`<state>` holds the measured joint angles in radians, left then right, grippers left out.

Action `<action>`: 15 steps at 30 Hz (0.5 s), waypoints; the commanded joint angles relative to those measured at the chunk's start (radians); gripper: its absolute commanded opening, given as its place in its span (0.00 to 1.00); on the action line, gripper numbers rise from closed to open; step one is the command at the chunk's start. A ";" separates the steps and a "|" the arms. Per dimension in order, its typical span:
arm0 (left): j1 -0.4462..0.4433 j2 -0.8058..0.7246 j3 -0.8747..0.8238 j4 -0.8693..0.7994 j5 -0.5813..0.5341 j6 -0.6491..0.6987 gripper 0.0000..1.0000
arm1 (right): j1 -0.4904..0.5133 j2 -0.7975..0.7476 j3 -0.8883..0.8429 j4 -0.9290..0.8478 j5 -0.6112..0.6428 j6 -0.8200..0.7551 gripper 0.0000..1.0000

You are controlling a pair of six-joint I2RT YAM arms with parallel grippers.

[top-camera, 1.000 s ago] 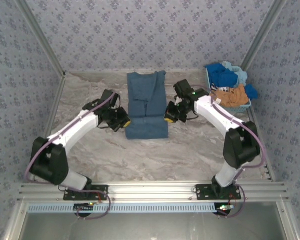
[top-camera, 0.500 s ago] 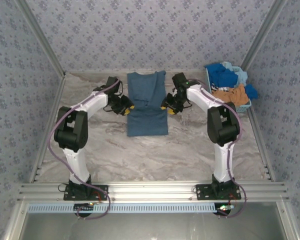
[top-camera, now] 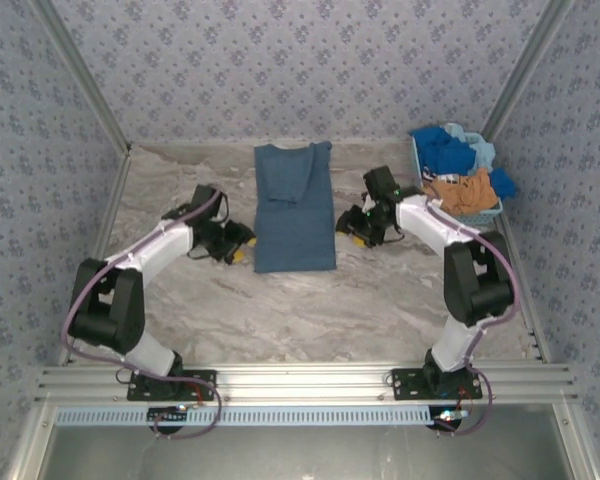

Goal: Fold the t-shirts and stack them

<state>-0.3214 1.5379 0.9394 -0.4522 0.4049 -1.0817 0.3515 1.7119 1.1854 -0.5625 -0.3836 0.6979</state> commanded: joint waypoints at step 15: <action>-0.051 0.130 -0.143 0.383 0.066 -0.297 0.43 | 0.058 0.150 -0.105 0.234 -0.099 0.123 0.48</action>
<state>-0.3538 1.6329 0.7692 -0.1280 0.4576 -1.3460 0.3893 1.8130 1.0431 -0.3737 -0.4755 0.8062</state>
